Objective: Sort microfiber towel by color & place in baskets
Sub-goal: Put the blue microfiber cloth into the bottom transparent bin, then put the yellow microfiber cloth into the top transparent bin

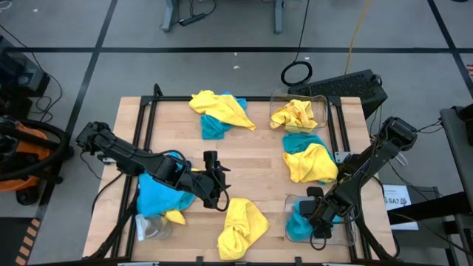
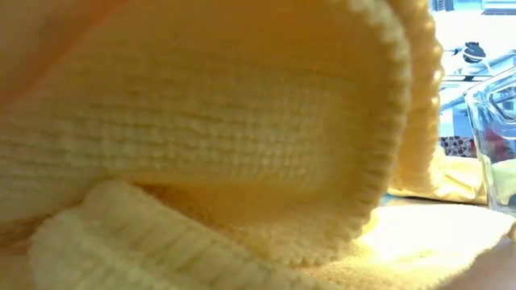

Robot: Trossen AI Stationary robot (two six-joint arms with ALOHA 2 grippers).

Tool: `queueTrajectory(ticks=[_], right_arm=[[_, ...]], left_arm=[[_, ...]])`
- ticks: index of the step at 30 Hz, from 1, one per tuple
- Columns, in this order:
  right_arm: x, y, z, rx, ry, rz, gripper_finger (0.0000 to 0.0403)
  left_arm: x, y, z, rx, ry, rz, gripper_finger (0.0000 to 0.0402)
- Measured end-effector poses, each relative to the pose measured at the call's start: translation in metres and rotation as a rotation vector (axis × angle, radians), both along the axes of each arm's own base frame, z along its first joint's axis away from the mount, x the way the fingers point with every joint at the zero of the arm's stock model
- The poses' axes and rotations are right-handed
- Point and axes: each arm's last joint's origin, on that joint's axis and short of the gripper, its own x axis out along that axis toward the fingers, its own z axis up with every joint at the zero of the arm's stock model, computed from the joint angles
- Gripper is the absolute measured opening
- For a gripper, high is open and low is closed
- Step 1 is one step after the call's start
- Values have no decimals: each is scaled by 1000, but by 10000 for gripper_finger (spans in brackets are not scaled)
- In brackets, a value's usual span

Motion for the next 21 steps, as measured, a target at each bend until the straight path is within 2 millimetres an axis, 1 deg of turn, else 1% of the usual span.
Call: queueTrajectory(ticks=[3,6,14,21], right_arm=[[1,1,5,12,-7,6,37],[3,3,16,27,-28,21,60],[4,3,61,-27,-26,19,116],[8,3,103,-106,-92,33,136]], left_arm=[[0,0,0,0,0,0,247],[0,0,0,2,0,-1,247],[0,0,0,2,0,-1,247],[0,-1,0,-13,1,-12,247]])
